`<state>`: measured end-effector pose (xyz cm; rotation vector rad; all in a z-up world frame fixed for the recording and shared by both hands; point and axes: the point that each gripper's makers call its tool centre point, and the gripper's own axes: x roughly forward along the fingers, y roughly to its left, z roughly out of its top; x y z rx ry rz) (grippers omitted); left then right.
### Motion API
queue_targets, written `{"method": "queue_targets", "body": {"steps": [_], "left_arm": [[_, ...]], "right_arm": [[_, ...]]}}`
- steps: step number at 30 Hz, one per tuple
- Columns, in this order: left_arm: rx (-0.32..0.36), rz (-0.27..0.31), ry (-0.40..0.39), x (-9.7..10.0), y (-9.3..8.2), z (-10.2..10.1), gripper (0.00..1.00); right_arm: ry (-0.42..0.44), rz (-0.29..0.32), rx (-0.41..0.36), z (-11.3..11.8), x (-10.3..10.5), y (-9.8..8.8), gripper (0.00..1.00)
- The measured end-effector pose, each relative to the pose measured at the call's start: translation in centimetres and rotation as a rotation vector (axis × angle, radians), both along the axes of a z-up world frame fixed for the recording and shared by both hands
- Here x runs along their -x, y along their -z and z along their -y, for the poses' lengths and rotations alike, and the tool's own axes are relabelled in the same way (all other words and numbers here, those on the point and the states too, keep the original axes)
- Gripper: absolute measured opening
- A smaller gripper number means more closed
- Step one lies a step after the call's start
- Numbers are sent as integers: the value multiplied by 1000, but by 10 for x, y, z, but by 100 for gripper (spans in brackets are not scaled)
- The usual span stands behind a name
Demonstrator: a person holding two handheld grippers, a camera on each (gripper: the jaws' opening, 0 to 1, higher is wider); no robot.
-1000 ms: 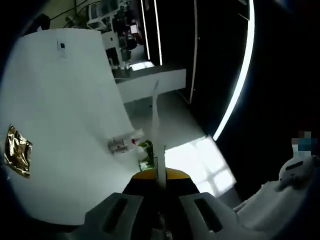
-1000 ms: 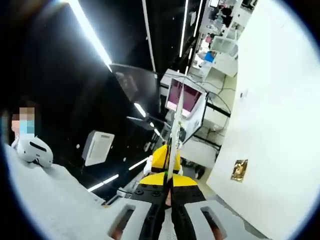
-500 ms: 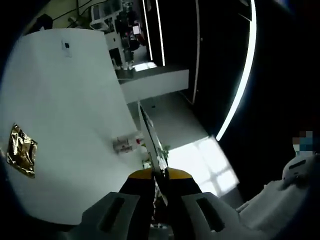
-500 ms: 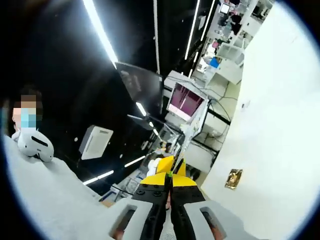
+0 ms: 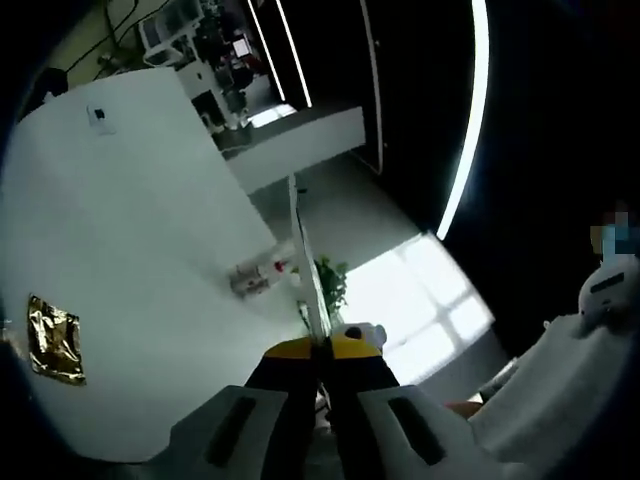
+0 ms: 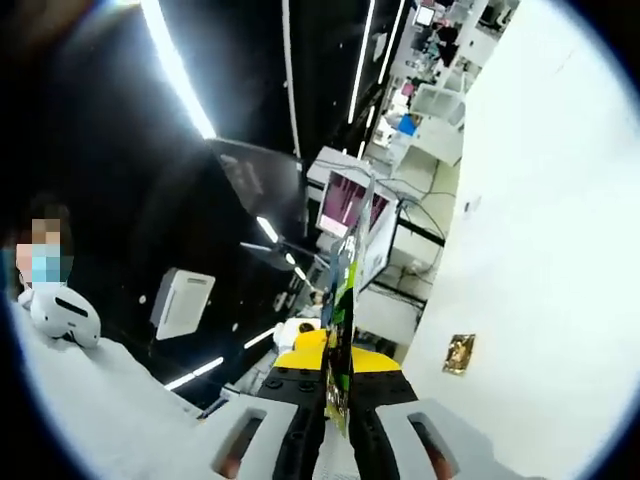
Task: Arrange the skincare products in the storage area until every visible bottle or jar stands upright without overlapping.
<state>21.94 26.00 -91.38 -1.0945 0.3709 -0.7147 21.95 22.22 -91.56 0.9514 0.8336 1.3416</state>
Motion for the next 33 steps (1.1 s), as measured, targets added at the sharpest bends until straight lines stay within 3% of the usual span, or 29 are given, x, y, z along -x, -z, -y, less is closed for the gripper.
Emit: {"method": "queue_targets", "body": {"steps": [6,9,20,22,28,31,33], "left_arm": [[-41,-3,83,6,4,17,0],[-16,-18,88,5,4,17,0],[50,-38,19,-2,2,10,0],[21,-18,25,-1,-1,10,0],[11,-58,54,-4,-8,19,0],[5,-48,76,-3,-14,23,0],[-5,-42,92,-2,-15,26,0]], "right_arm": [[46,-27,-13,8,-7,-1,0],[41,-12,-27,10,-5,-4,0],[39,-18,-34,8,-2,-6,0],[47,8,-18,7,0,-7,0],[91,158,71,16,0,-11,1],[126,226,109,25,0,-14,11],[149,240,127,31,-1,-14,15]]}}
